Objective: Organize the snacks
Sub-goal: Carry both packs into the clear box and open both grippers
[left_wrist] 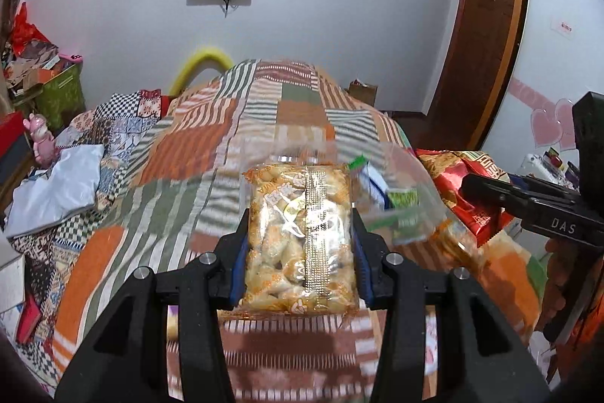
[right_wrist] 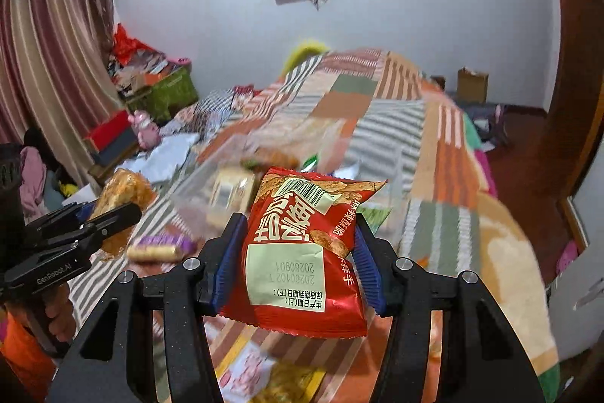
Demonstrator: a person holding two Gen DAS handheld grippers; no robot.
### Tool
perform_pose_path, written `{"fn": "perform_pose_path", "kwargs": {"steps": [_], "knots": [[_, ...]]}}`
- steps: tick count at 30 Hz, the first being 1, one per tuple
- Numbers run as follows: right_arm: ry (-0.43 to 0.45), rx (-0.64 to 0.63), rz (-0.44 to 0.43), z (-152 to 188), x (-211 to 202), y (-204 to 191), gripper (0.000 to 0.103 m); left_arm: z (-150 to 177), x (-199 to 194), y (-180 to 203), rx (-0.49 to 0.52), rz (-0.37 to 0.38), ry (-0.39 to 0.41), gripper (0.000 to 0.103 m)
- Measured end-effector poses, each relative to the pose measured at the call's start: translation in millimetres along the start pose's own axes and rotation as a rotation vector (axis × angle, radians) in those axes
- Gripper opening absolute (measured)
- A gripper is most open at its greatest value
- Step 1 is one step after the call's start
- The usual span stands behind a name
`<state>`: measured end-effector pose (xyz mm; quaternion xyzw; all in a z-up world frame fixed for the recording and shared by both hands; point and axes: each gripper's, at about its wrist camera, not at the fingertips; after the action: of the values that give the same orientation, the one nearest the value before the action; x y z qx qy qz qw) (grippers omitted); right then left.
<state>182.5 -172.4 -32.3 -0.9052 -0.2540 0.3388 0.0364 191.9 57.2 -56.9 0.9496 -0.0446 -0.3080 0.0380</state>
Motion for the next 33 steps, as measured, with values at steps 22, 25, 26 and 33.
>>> {"fn": "perform_pose_path", "kwargs": {"steps": [22, 25, 26, 33], "knots": [[-0.028, 0.008, 0.016, -21.7, 65.7, 34.3, 0.051, -36.9, 113.9, 38.0, 0.062, 0.068, -0.1, 0.045], [-0.05, -0.003, 0.013, -18.6, 76.2, 33.0, 0.051, -33.9, 124.4, 39.3, 0.075, 0.058, -0.11, 0.045], [-0.057, -0.003, 0.01, -17.6, 79.8, 33.4, 0.051, -33.2, 126.2, 39.6, 0.08, 0.055, -0.108, 0.045], [-0.1, -0.027, 0.038, -9.9, 98.1, 33.6, 0.051, -26.3, 134.5, 46.7, 0.133, 0.024, -0.1, 0.045]]}}
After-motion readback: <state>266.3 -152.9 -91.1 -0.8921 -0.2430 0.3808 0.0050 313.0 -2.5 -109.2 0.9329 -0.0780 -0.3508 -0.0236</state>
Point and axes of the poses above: each gripper's, at about its wrist camera, not at the fingertips, and x roughly the way its jaws point, y to its right, z to its underside, and after that the axes turned 4 degrees about -z, right-handed
